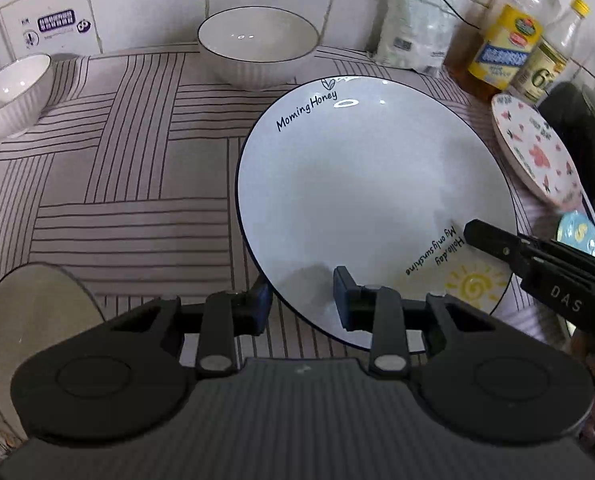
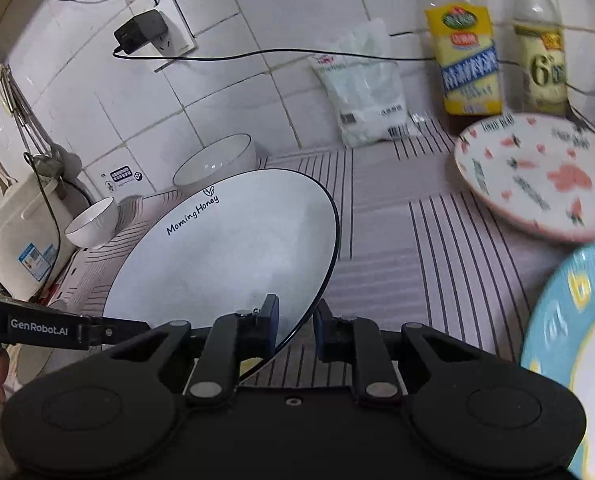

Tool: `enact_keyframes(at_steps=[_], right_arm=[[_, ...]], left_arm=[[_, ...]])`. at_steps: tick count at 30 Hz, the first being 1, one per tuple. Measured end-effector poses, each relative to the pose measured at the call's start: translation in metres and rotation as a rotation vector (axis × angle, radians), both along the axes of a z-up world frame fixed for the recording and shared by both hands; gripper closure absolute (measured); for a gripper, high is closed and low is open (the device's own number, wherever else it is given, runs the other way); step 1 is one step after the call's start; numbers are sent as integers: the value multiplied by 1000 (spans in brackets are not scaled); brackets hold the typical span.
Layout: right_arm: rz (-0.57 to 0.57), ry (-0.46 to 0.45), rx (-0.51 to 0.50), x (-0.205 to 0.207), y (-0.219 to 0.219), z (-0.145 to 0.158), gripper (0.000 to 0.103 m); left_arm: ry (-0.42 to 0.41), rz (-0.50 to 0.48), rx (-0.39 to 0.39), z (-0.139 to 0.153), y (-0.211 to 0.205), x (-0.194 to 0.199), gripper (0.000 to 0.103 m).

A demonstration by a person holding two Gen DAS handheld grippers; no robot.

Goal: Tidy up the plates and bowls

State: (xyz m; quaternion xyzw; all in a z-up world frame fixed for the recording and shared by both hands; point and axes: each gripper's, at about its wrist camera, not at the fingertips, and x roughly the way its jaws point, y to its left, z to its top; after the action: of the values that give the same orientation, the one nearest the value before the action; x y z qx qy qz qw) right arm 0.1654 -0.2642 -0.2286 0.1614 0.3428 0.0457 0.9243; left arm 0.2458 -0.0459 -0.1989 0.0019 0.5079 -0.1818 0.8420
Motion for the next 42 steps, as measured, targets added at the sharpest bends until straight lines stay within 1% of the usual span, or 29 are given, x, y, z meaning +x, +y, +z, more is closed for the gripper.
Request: enact_keyframes(at_steps=[5,11,14,18,20,22,23,25,26,27,29,32,34,36,39,42], right_arm=[[37,18,-32,26,5,-2,81],[54,45,-40,39,13,-16,81],[50,46,-48,43,14,-19,81],[54,54,-64,45,15,-20,80],[52,78,-74,47,17,-21,77],[58,82,-111,46,22,-20,74],[61,84,-144,44,26,-18,73],[61,96,-206,40,32,-12,71],[63,100,-216,37,33,-8,70],[63,100,-216,32,33,-3,69],[57,90,-212,22,32,8,63],[43,62,-205,4,30,29,55],[19,52,-192,-6,27,43,49],[10,43,-195,-17,25,56,47],[5,17,-209,-35,23,75,42],[25,3,-186,-52,19,93,35]], left_arm=[[58,31,-3,-11,8,21,72],[98,60,14,-25,11,33,71],[91,53,21,-24,8,34,71],[106,64,34,-23,8,35,71],[100,58,58,-21,3,34,71],[87,61,91,-17,-1,31,68],[82,58,100,-14,-2,29,64],[76,57,110,-7,-4,22,58],[74,55,115,-4,-4,20,56],[69,51,122,1,-4,16,56],[55,43,137,11,-6,8,49],[35,23,154,25,-10,-5,46],[30,11,142,35,-11,-14,43],[32,12,131,43,-13,-23,40],[19,-11,145,55,-19,-39,37],[-5,-46,159,66,-27,-54,33]])
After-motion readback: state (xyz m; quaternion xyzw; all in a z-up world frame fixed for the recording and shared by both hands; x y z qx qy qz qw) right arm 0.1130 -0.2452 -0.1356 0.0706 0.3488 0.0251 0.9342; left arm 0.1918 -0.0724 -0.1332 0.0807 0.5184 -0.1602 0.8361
